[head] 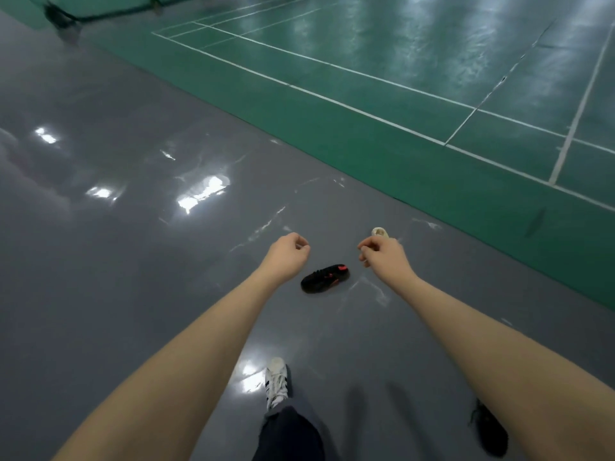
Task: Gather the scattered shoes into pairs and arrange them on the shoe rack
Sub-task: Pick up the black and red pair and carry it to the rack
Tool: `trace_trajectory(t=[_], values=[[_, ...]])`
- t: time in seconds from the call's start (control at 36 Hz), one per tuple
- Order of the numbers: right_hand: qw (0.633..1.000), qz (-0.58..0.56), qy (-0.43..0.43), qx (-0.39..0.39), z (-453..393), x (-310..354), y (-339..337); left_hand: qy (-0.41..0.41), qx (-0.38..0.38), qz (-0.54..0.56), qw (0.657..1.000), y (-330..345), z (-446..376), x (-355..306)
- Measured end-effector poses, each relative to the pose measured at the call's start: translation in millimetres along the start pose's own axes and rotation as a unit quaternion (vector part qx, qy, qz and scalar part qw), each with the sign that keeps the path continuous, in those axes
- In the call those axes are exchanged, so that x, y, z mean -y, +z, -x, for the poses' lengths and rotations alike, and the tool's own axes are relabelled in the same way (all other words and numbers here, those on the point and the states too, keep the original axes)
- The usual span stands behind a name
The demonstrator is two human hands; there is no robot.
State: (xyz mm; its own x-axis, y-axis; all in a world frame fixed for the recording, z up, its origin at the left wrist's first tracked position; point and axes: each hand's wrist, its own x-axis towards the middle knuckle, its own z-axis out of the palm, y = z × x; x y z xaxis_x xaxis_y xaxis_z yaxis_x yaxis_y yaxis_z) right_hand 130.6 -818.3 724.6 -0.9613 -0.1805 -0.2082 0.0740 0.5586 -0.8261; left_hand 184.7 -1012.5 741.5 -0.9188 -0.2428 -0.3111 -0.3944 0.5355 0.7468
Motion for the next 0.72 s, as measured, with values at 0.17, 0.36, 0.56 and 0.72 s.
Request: trace_trajectory(t=[0.17, 0.36, 0.56, 0.72], values=[[0.999, 0.041, 0.001, -0.008, -85.7, 37.2, 35.9, 0.017, 0.023, -0.007, 1.000, -44.8, -97.3, 0.4], [0.999, 0.032, 0.040, -0.013, -169.8, 66.3, 76.4, 0.003, 0.059, -0.026, 0.998, -87.8, -191.8, 13.8], [0.998, 0.016, 0.066, -0.002, -229.6, 56.2, 93.2, 0.020, 0.084, -0.096, 0.992, -99.3, -252.5, 26.4], [0.995, 0.010, 0.099, 0.013, -277.6, 32.2, 97.5, 0.018, 0.122, -0.141, 0.982, -86.2, -307.7, 24.8]])
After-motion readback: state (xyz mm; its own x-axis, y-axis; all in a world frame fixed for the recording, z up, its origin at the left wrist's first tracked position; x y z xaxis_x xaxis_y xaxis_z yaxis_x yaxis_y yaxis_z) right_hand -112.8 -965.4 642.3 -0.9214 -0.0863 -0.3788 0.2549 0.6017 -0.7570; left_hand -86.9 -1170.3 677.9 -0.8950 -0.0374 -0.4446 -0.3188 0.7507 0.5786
